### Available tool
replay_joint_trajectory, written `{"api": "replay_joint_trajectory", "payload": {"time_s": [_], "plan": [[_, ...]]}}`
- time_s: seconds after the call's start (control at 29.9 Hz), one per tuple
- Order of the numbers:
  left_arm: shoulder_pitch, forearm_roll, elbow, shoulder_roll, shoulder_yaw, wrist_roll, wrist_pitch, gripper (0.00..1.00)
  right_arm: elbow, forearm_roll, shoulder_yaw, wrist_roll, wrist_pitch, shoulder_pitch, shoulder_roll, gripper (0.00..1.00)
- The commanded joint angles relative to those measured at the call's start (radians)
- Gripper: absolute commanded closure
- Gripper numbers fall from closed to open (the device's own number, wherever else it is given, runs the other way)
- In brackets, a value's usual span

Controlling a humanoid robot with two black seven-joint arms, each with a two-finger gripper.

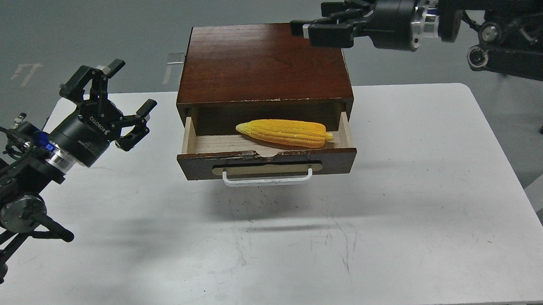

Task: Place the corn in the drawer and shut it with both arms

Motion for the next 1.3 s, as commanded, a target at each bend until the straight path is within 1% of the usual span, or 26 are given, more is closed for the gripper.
{"api": "replay_joint_trajectory", "payload": {"time_s": [0.0,0.03,0.1,0.13,0.2,0.27,0.3,0.33,0.4,0.47,0.57,0.6,0.67,0.8,0.84,0.9,1.0,1.07,1.14,1.27], "plan": [[0.001,0.001,0.001,-0.004,0.002,0.0,0.0,0.0,-0.008,0.188,0.109,0.0,0.0,-0.149,-0.089,0.04],[0.001,0.0,0.001,-0.004,0.002,0.0,0.0,0.0,-0.009,0.22,0.135,0.0,0.0,-0.189,-0.102,0.04],[0.003,0.002,0.001,-0.007,0.002,0.0,0.0,0.0,-0.014,0.334,0.253,0.0,0.0,-0.346,-0.142,0.04],[0.003,0.002,0.001,-0.009,0.002,0.0,0.0,0.0,-0.014,0.354,0.282,0.0,-0.001,-0.387,-0.149,0.04],[0.005,0.002,0.001,-0.009,0.002,0.0,0.0,0.0,-0.014,0.391,0.342,0.0,0.0,-0.47,-0.159,0.04],[0.005,0.002,0.001,-0.009,0.003,0.0,0.0,0.0,-0.024,0.455,0.459,0.0,0.004,-0.617,-0.159,0.04],[0.005,0.005,0.001,-0.009,0.003,0.0,0.0,0.0,-0.031,0.474,0.48,0.0,0.007,-0.651,-0.159,0.04],[0.006,0.005,0.001,-0.009,0.003,0.0,0.0,0.0,-0.041,0.521,0.531,0.0,0.019,-0.712,-0.151,0.04],[0.006,0.005,0.001,-0.009,0.003,0.0,0.0,0.0,-0.048,0.584,0.585,0.0,0.036,-0.767,-0.148,0.04],[0.006,0.006,0.007,-0.006,0.003,0.0,0.0,0.0,-0.073,0.687,0.667,0.0,0.085,-0.858,-0.142,0.04],[0.006,0.006,0.014,-0.004,0.005,0.0,0.0,0.0,-0.11,0.738,0.714,0.0,0.149,-0.933,-0.128,0.04],[0.006,0.006,0.014,-0.004,0.005,0.0,0.0,0.0,-0.11,0.738,0.714,0.0,0.149,-0.933,-0.128,0.04],[0.006,0.006,0.014,0.0,0.008,0.0,0.0,0.0,-0.124,0.741,0.717,0.0,0.178,-0.961,-0.091,0.04],[-0.003,0.014,0.011,0.01,0.002,0.0,0.0,0.0,-0.127,0.739,0.717,0.0,0.183,-0.982,-0.079,0.04],[-0.018,0.034,0.003,0.028,0.0,0.0,0.0,0.0,-0.129,0.739,0.717,0.0,0.183,-0.982,-0.077,0.04],[-0.09,0.104,-0.009,0.06,0.002,0.0,0.0,0.0,-0.13,0.739,0.717,0.0,0.183,-0.982,-0.074,0.04],[-0.193,0.291,-0.089,0.097,0.0,0.0,0.0,0.0,-0.132,0.739,0.717,0.0,0.181,-0.982,-0.074,0.04],[-0.235,0.365,-0.129,0.108,0.0,0.0,0.0,0.0,-0.133,0.739,0.717,0.0,0.18,-0.984,-0.074,0.04],[-0.294,0.518,-0.224,0.108,0.0,0.0,0.0,0.0,-0.137,0.739,0.715,0.0,0.178,-0.984,-0.073,0.04],[-0.319,0.776,-0.351,0.083,0.0,0.0,0.0,0.0,-0.137,0.739,0.715,0.0,0.178,-0.985,-0.073,0.04]]}}
